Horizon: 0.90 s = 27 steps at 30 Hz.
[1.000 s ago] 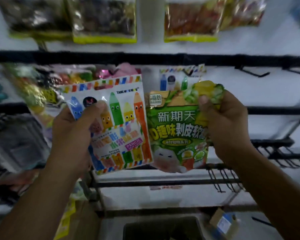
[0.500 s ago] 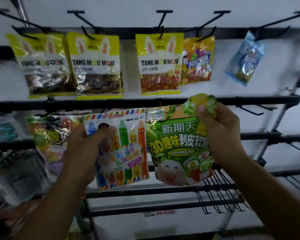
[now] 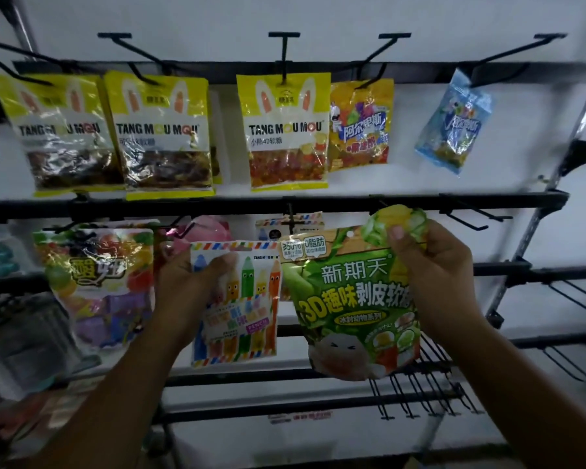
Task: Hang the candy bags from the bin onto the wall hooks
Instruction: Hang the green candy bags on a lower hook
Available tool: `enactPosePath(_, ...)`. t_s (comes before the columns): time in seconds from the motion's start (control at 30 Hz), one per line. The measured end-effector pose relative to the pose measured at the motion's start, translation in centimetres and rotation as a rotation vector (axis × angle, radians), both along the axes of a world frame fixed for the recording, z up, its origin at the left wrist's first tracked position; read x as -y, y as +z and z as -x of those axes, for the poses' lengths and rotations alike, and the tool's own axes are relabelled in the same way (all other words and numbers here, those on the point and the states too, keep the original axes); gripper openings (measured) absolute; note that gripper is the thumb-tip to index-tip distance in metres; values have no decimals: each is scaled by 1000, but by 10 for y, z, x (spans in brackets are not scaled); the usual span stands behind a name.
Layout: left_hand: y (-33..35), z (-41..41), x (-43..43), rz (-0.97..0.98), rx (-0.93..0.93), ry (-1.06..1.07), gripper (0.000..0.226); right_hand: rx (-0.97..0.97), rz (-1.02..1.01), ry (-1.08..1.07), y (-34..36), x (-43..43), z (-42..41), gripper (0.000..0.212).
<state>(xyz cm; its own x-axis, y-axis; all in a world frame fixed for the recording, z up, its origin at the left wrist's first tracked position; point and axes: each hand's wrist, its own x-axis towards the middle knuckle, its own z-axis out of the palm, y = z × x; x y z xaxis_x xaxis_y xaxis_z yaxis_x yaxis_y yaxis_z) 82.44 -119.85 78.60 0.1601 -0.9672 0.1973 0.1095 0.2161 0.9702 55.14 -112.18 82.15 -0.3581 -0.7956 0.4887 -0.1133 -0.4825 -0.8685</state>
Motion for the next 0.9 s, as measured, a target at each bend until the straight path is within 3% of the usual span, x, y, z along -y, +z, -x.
enactPosePath(0.17, -1, 28, 14, -6, 2, -65, 2, -33, -24, 38, -13, -4, 1, 17)
enactPosePath(0.27, 1, 41, 25, -40, -43, -77, 15, -35, -54, 57, -20, -5, 1, 18)
enactPosePath(0.47, 3, 63, 38, -76, -103, -43, 20, 3, -72, 92, -31, -6, -1, 17)
enactPosePath(0.63, 3, 76, 45, -79, -151, -41, 9, 23, -64, 120, -35, -7, -3, 17)
enactPosePath(0.9, 1, 77, 56, -135, -110, -5, 14, 66, -65, 137, -42, -1, -2, 15)
